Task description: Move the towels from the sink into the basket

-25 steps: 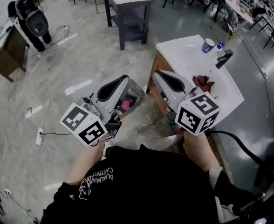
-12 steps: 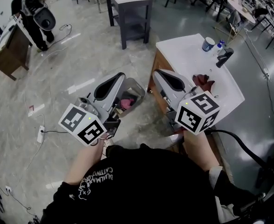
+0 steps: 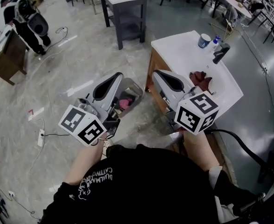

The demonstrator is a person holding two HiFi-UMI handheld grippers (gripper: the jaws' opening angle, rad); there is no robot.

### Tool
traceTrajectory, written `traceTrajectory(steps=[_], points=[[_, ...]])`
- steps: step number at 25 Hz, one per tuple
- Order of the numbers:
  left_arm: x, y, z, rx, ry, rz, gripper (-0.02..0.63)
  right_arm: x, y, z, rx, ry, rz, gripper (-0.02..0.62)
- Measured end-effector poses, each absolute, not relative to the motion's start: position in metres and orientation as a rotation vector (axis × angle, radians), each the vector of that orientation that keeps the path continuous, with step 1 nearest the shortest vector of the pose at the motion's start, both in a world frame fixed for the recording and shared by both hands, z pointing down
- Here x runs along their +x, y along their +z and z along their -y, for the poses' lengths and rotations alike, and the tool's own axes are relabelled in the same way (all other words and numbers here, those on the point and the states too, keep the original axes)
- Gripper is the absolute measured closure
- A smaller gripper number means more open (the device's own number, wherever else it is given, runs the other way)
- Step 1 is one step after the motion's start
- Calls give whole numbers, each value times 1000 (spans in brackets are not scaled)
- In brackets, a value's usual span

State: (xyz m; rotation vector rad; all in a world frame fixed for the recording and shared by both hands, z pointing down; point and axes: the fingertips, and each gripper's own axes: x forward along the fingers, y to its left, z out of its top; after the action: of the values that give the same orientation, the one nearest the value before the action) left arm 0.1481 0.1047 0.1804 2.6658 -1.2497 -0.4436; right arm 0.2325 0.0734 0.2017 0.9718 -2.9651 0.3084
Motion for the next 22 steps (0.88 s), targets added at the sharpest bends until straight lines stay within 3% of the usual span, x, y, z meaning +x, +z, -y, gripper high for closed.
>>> traceTrajectory(steps=[17,22], points=[[280,182,-62,2833,-403,875,605,393,218,-54,1509,394,2795,589],[304,183,-35,2777,-517,853,606,447,228,-47,1677,442,2710,589]])
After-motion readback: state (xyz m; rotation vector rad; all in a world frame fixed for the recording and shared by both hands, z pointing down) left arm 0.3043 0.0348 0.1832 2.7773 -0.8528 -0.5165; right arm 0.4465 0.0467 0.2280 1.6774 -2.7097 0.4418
